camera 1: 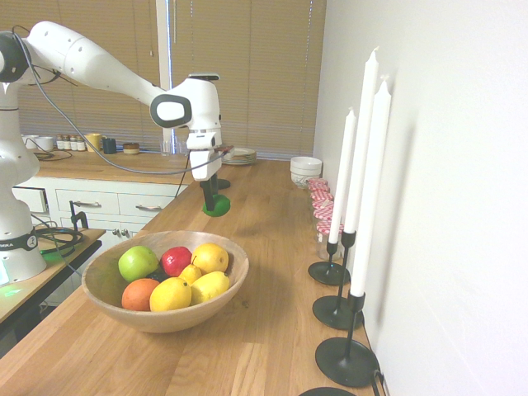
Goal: Take green lemon out of the basket
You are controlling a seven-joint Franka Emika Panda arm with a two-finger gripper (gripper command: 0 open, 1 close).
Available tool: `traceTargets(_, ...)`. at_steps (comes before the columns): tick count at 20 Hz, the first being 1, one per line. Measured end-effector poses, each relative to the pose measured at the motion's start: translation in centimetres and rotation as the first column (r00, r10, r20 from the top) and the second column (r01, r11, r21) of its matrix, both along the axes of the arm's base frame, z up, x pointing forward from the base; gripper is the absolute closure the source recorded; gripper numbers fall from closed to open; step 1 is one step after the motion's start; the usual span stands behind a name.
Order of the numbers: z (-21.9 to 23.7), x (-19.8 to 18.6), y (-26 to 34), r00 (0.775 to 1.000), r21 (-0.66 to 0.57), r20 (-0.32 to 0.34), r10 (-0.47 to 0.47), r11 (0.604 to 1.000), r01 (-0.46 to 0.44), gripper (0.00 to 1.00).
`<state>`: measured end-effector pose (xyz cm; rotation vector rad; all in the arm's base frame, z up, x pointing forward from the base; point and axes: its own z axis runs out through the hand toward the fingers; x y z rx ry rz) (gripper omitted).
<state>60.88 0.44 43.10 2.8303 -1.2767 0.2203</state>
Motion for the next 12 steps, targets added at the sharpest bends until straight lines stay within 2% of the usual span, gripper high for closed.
traceTargets(4,-2.5,0.5,1.8,1.000,0.001,-0.022,-0.008,1.000,0.008,1.00)
traceTargets(12,-3.4,0.3,1.8,0.999,0.006,-0.011,-0.042,0.999,0.042,1.00)
